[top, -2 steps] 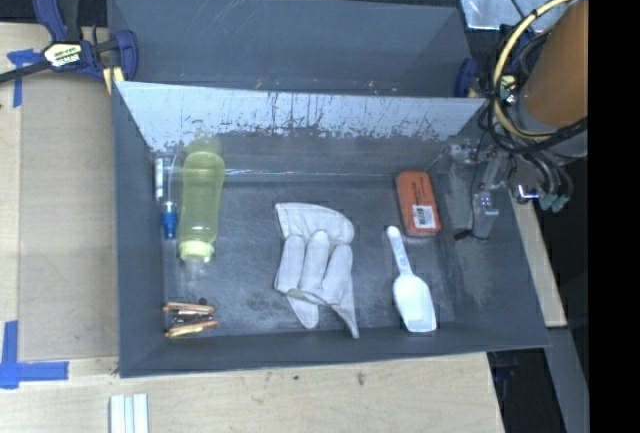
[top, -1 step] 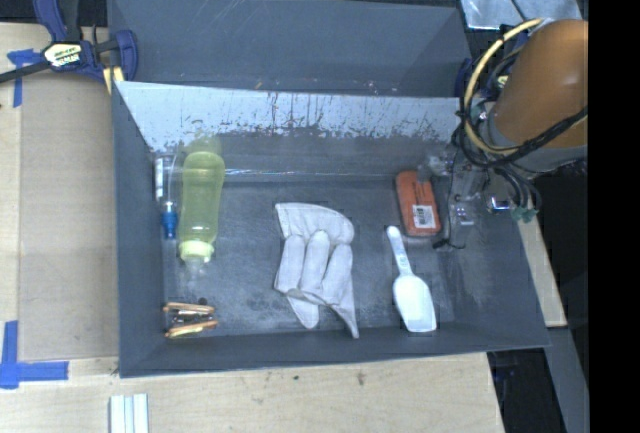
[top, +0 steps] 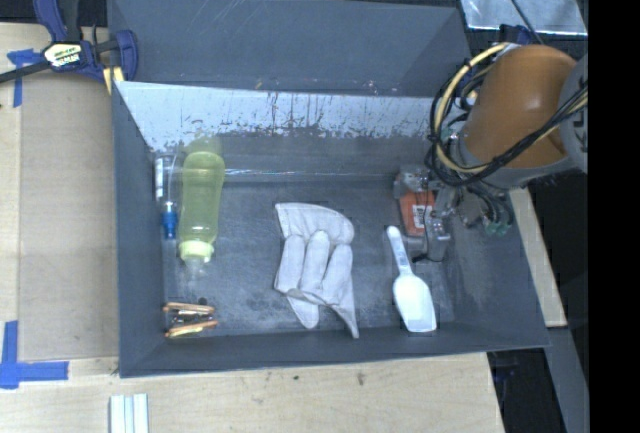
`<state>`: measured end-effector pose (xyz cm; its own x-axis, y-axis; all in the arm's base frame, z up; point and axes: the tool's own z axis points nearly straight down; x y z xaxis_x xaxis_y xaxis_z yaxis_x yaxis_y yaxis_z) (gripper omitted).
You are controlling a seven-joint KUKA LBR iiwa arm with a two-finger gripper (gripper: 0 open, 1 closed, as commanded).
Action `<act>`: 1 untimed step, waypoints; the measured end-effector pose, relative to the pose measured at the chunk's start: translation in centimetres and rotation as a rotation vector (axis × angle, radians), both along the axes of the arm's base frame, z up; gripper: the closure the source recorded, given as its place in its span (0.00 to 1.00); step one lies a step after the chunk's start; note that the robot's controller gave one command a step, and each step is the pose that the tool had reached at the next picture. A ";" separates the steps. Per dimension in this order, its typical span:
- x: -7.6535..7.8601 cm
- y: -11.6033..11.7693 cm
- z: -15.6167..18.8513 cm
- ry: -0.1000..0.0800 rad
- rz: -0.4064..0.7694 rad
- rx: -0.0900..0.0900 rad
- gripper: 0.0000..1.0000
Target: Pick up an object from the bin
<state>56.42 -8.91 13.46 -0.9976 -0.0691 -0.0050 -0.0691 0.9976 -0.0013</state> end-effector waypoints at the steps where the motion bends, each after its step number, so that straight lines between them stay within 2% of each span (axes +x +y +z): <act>1: 0.7 1.6 -5.2 -0.001 0.082 -0.001 0.00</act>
Offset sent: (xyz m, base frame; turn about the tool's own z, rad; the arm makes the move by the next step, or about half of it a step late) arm 0.0185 0.0679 -0.0477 -0.1816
